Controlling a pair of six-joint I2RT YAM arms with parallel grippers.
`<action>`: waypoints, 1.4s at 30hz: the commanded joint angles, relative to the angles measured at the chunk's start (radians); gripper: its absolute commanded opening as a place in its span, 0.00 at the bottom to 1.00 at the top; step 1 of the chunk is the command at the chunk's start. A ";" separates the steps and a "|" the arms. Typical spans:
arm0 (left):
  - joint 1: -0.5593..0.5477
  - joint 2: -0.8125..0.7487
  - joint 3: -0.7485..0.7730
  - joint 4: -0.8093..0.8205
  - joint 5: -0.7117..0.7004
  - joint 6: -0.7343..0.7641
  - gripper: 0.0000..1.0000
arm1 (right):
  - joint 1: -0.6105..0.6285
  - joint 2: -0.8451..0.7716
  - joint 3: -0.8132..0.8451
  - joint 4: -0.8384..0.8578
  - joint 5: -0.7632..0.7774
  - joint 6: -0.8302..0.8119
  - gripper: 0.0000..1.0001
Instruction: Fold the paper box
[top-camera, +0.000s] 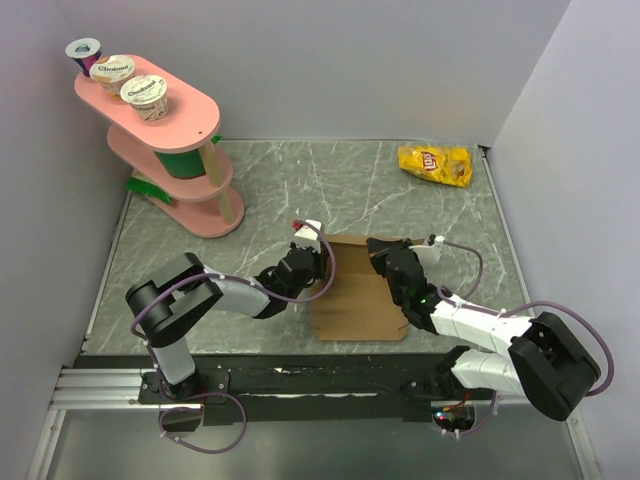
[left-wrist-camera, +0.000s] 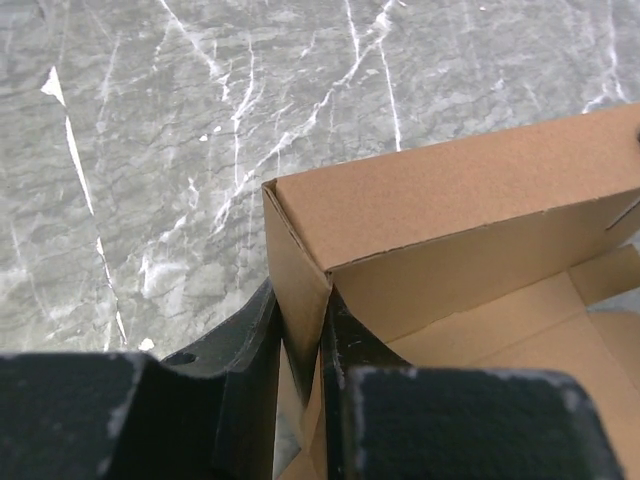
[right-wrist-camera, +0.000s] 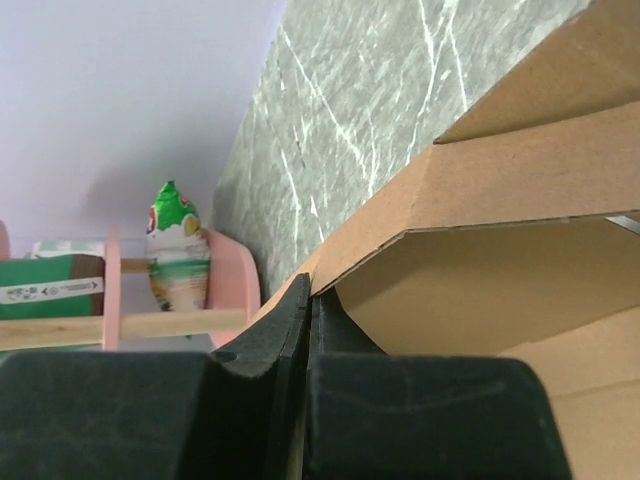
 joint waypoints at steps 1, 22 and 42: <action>0.006 0.039 0.031 -0.111 -0.179 0.073 0.09 | 0.044 -0.031 0.032 -0.127 0.033 -0.056 0.00; -0.008 -0.115 -0.062 -0.166 0.060 0.202 0.01 | 0.064 -0.229 0.076 -0.224 0.094 -0.254 0.79; 0.233 -0.290 0.040 -0.702 0.805 0.222 0.01 | -0.005 -0.303 0.423 -0.753 -0.650 -1.243 0.89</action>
